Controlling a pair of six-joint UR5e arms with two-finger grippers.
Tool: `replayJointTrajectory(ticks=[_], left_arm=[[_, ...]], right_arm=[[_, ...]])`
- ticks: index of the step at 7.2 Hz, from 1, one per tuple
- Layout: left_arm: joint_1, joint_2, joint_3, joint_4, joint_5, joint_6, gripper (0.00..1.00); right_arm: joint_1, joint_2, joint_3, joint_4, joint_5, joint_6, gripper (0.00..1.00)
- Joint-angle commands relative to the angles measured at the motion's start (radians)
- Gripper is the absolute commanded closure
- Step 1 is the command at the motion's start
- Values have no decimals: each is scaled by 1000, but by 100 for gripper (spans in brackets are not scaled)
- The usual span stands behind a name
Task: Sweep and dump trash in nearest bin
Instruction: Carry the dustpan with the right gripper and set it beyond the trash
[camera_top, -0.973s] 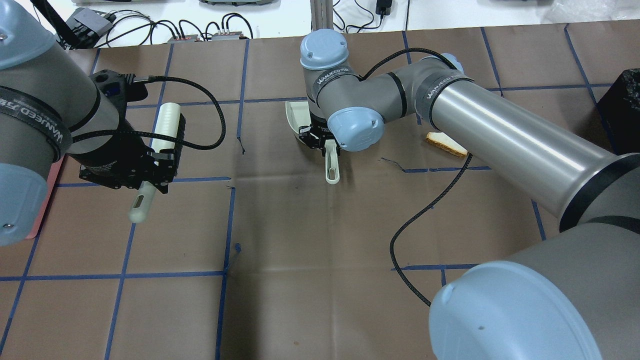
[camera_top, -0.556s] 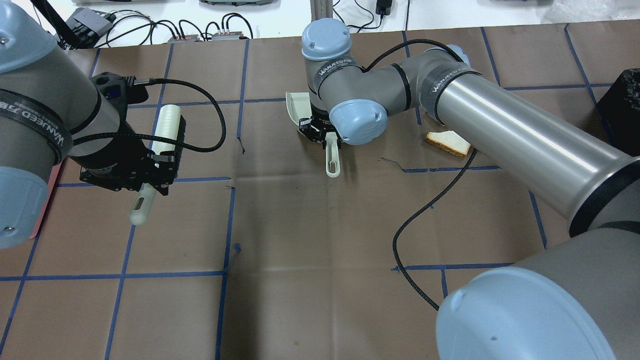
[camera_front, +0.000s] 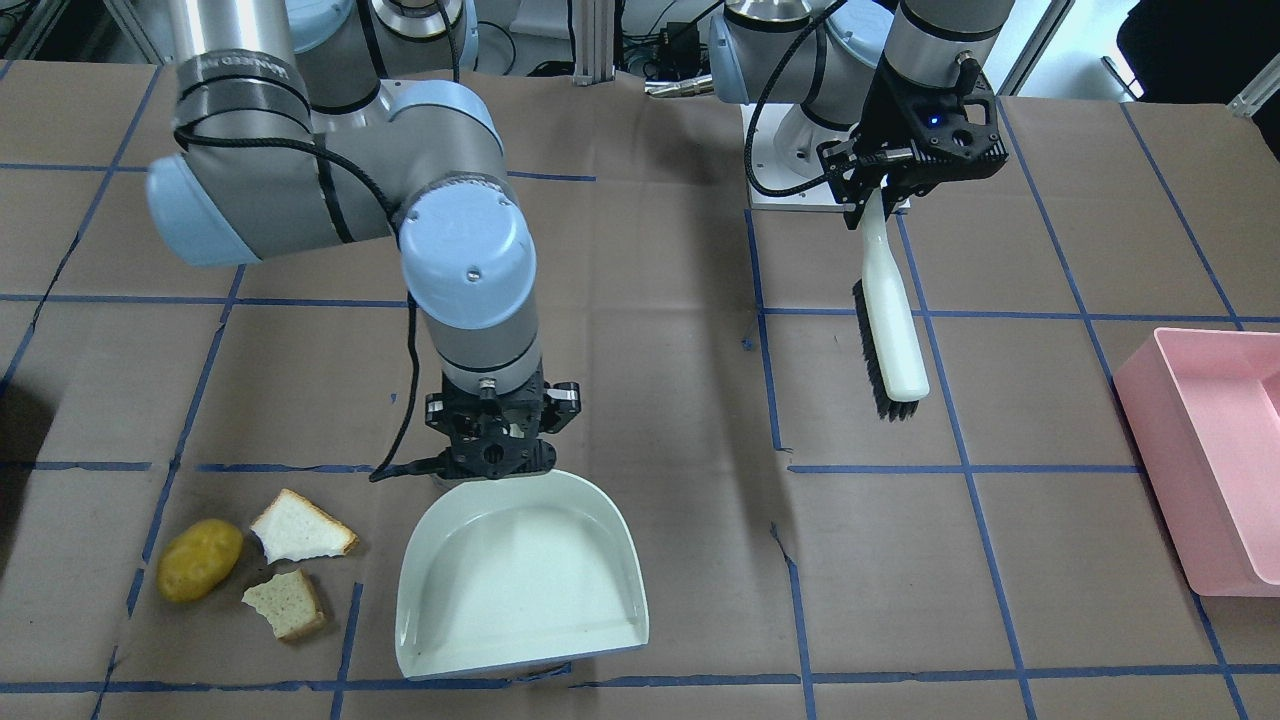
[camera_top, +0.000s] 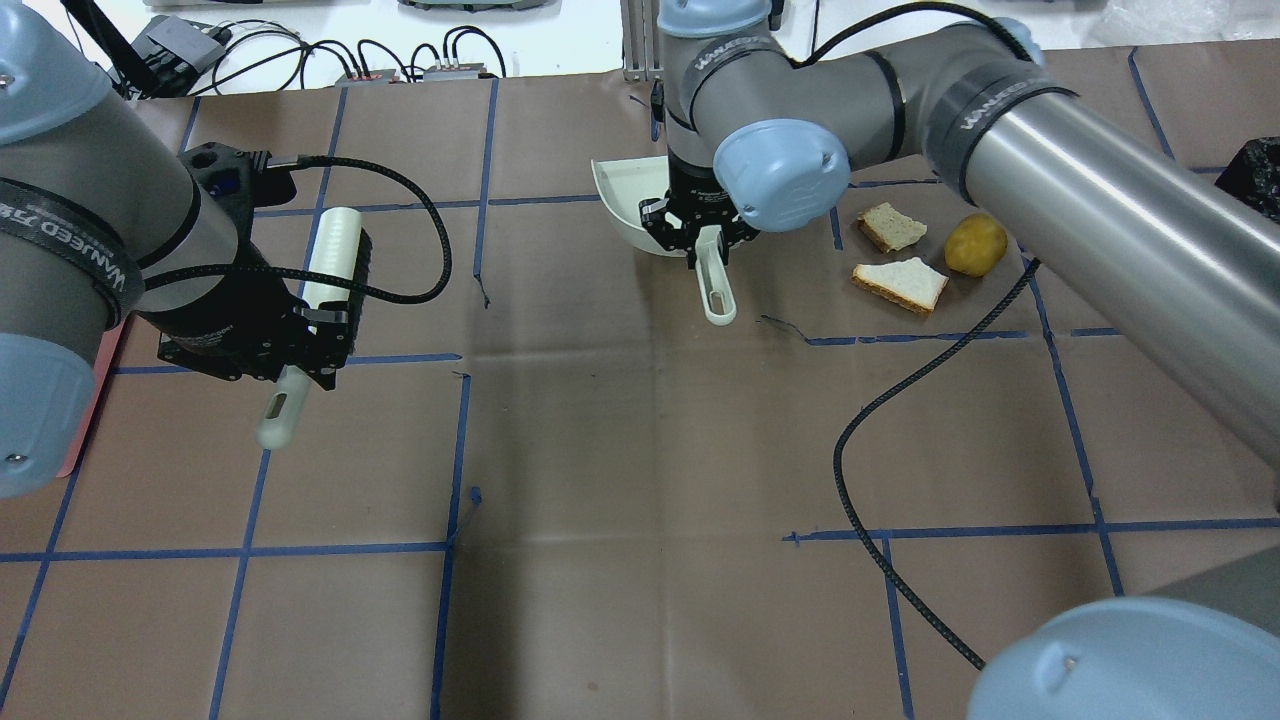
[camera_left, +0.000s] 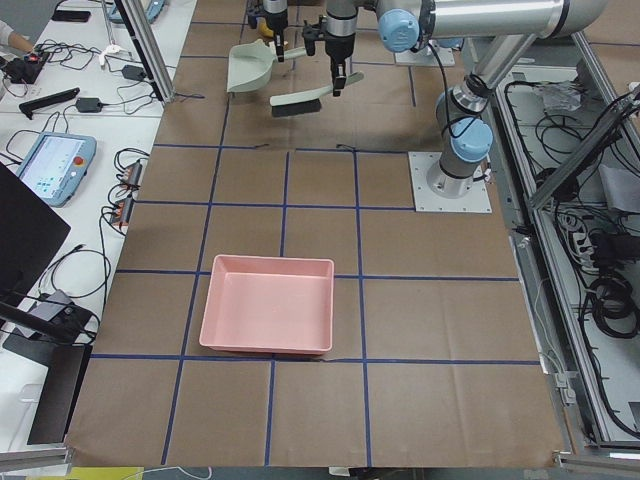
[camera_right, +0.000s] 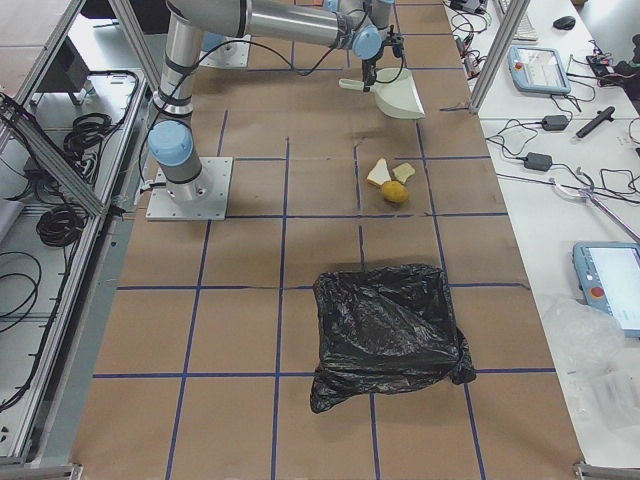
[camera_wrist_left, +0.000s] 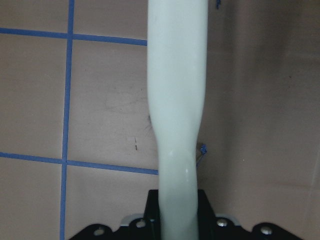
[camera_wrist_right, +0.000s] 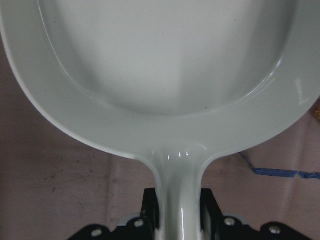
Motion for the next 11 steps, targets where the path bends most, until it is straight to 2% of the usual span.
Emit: replayJointTrajectory(ticks=[1,3,5,6,8,11], left_arm=[[0,10,-3,-1,0,-4,100],[0,8,-3,-1,2,-3,100],[0,2,3,-1,2,-3,100],[0,-6,4,-1,2,-3,100],[0,-6,-3,-1,-3,-6,100],[0,-15,-4,-9,-18,2,100]], right_arm=[[-89,-73,3,85,-3,-173,87],[-246,-109,5,139,-14,-528,88],[-397,-113,6,141,-29,-849,89],[-469,-113,6,136,-93,-1039,90],[-613,-111,-2,112,-106,-1378,91],[-698,-91,9,-55,-182,-1765,96]])
